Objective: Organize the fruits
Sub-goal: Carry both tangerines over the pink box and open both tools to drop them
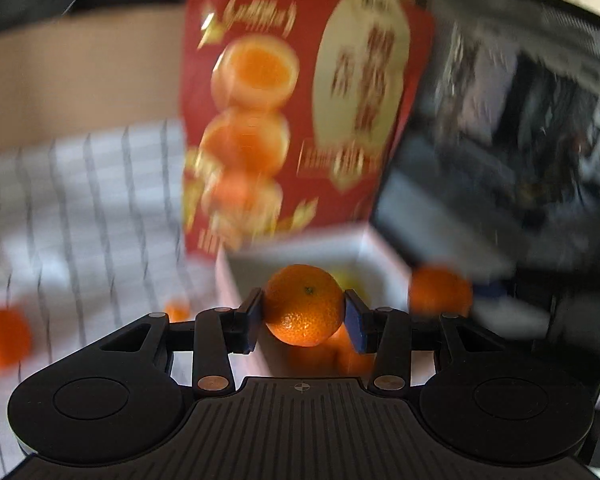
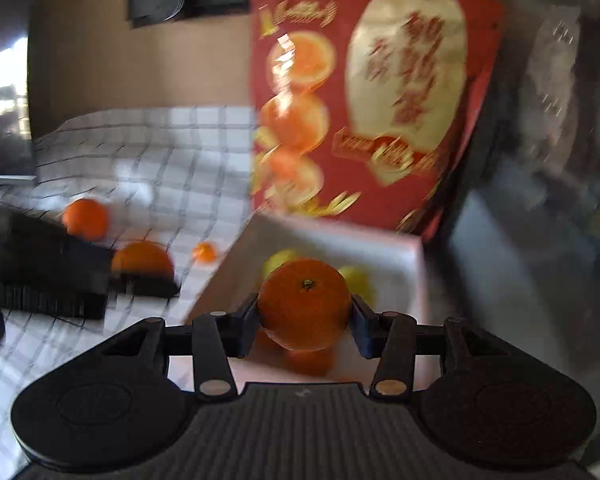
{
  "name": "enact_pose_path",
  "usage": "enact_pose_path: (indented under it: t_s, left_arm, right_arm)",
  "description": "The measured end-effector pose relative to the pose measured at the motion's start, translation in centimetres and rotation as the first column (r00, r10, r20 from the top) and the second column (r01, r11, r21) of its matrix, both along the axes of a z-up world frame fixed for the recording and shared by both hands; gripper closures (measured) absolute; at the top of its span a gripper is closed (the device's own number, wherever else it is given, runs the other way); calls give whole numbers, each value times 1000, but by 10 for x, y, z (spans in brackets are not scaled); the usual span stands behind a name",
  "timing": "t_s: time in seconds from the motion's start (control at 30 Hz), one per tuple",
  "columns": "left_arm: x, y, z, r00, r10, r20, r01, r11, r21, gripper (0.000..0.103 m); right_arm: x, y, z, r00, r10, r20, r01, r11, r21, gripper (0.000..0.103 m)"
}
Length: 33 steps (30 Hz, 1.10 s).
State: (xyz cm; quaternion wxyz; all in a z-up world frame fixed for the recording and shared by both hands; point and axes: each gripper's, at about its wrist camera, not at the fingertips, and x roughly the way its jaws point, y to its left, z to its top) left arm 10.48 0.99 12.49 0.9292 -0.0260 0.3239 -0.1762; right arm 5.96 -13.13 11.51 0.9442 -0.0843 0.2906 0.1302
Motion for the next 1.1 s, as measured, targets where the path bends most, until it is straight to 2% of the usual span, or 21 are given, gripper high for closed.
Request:
enact_pose_path:
  t_s: [0.1,0.17,0.27,0.33,0.43,0.57,0.6,0.67,0.8,0.93,1.1]
  left_arm:
    - [43,-23,14,1000,-8,-3,8,1000,-22,55]
    - [70,-37,13,999,-9,-38,7,999,-42,55]
    - [102,-56,-8,989,-41,-142,29,996,-86,55]
    - [116,-69,-27,978,-59,-199,44,996,-80,55]
    - [122,-87,-47,979,-35,-203,38,999,11,55]
    - [114,-84,-48,987,-26,-158,26,1000,-2,55]
    - [111,-79,-45,991,-27,-135,26,1000,-10,55]
    - [100,-66,-35,998,-14,-68,13,1000,-17,55]
    - [74,-25,-23,998,57,39,-56,998,-26,55]
    - [47,39,-26,976,206,75,-205,978,-22,56]
    - [22,117,-39,928,363,80,-367,930,36,56]
  right_arm:
    - [26,-18,0,1000,-20,-19,20,1000,-8,57]
    - [42,-27,-7,998,-22,-51,22,1000,-6,57]
    - [58,-33,-23,996,-24,-91,22,1000,-23,57]
    - [62,-35,-34,994,-25,-110,21,999,-35,57]
    - [70,-34,-51,989,-25,-144,21,999,-32,57]
    - [79,-30,-66,978,-12,-207,7,1000,-22,56]
    - [78,-30,-67,978,-10,-207,7,1000,-14,54]
    - [74,-28,-65,983,-3,-183,1,1000,-10,42]
    - [66,-20,-56,993,-4,-119,0,999,-36,41]
    - [54,-1,-42,998,13,-55,-14,999,-33,38]
    - [45,40,-29,997,65,-41,-66,998,-14,36]
